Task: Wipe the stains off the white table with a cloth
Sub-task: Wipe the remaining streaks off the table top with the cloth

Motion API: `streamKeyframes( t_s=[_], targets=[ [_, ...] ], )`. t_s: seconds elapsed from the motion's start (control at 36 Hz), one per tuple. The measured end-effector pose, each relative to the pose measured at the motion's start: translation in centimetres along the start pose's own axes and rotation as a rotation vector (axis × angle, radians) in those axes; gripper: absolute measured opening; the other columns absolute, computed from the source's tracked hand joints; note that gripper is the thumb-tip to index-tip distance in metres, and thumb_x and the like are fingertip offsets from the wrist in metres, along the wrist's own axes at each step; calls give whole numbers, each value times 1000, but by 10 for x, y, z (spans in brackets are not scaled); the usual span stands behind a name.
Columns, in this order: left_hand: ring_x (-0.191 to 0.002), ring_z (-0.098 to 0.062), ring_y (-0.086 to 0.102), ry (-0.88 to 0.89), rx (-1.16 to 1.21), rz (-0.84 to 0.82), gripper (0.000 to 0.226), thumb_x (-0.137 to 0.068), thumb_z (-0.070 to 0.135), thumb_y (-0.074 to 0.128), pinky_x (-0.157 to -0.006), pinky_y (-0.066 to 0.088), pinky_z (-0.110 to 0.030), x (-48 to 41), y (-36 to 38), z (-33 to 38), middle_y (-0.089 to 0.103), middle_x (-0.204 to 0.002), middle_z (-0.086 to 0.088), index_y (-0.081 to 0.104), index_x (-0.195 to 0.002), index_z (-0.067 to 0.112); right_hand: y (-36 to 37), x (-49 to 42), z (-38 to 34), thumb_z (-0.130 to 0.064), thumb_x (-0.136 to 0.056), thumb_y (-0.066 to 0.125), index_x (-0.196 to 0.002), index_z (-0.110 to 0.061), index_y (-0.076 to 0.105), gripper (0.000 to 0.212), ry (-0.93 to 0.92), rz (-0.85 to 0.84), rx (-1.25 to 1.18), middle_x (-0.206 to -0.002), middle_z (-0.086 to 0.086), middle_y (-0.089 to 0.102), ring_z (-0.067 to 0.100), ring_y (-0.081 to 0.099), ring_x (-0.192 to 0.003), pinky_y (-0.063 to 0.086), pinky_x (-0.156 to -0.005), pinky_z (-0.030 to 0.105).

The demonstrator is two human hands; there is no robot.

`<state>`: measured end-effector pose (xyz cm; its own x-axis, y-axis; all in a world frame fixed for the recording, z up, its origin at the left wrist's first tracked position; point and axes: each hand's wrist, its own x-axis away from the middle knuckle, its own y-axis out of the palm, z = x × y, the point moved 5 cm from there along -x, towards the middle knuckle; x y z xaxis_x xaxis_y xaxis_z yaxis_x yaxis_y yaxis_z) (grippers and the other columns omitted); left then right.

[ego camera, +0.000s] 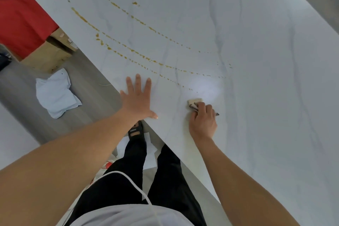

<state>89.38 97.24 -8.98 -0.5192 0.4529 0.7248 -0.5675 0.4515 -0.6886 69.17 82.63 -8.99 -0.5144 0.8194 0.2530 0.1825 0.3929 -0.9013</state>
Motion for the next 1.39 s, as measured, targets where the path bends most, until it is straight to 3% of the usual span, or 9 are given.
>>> streamKeyframes(
  t_s=[0.11, 0.19, 0.39, 0.61, 0.86, 1.0, 1.11, 1.22, 1.39],
  targets=[
    [-147, -50, -30, 17, 8, -3, 149, -68, 73, 80, -119, 12, -72, -1, 0, 0, -41, -159, -15, -31, -156, 24, 16, 26, -17, -22, -86, 52, -104, -20, 60, 19, -558, -217, 182, -97, 1, 53, 24, 53, -85, 33, -47, 28],
    [-147, -50, -30, 30, 7, 8, 147, -68, 75, 78, -119, 11, -72, -1, 2, -3, -40, -160, -15, -30, -156, 25, 14, 15, -14, -23, -86, 52, -104, -19, 61, 21, -742, -249, 235, -97, 3, 54, 27, 56, -83, 36, -45, 29],
    [-148, -51, -29, 65, -28, 32, 142, -70, 82, 69, -119, 9, -72, 1, 4, -6, -38, -161, -15, -29, -156, 25, -5, -28, -5, -16, -91, 47, -111, -13, 54, 21, -30, 25, 75, -102, 6, 50, 28, 47, -95, 38, -59, 36],
    [-147, -52, -28, 102, -28, 64, 142, -69, 88, 64, -117, 11, -75, 0, 6, -9, -35, -162, -17, -26, -157, 24, 28, 53, -39, -27, -86, 39, -97, -18, 60, 25, -345, -50, 116, -91, 1, 52, 25, 52, -80, 31, -46, 27],
    [-149, -50, -26, 163, -76, 69, 127, -79, 84, 57, -118, 9, -73, 4, 5, -14, -34, -163, -15, -24, -159, 25, 48, 104, -56, -21, -87, 49, -92, -20, 58, 11, -264, -81, 92, -87, -3, 51, 19, 49, -76, 30, -45, 25],
    [-156, -41, -8, 249, 24, 161, 107, -87, 71, 62, -124, 17, -61, 6, -10, -38, -9, -170, -13, 6, -163, 19, 51, 104, -78, -25, -89, 40, -98, -21, 54, 17, -141, -247, 72, -89, -6, 53, 20, 53, -76, 42, -51, 32],
    [-155, -43, 2, 197, 74, 257, 110, -84, 67, 70, -124, 23, -54, 0, -43, -77, -2, -169, -19, 13, -161, 13, 37, 86, -114, -20, -93, 41, -94, -25, 57, 16, 185, -435, -475, -85, -6, 60, 14, 57, -72, 48, -63, 31],
    [-154, -40, -2, 106, 38, 218, 121, -78, 69, 73, -120, 29, -53, -16, -75, -113, -8, -168, -12, 2, -162, 17, 7, 64, -129, -12, -96, 50, -82, -12, 49, 14, 512, -187, -985, -71, -1, 47, 13, 42, -59, 36, -51, 24],
    [-152, -39, -27, 88, -113, 127, 141, -69, 80, 72, -120, 7, -70, -40, -106, -129, -34, -164, -7, -22, -159, 26, -21, 33, -98, -7, -94, 50, -92, -15, 57, 10, 815, -32, -1224, -87, 4, 53, 22, 50, -76, 49, -65, 37]
  ],
)
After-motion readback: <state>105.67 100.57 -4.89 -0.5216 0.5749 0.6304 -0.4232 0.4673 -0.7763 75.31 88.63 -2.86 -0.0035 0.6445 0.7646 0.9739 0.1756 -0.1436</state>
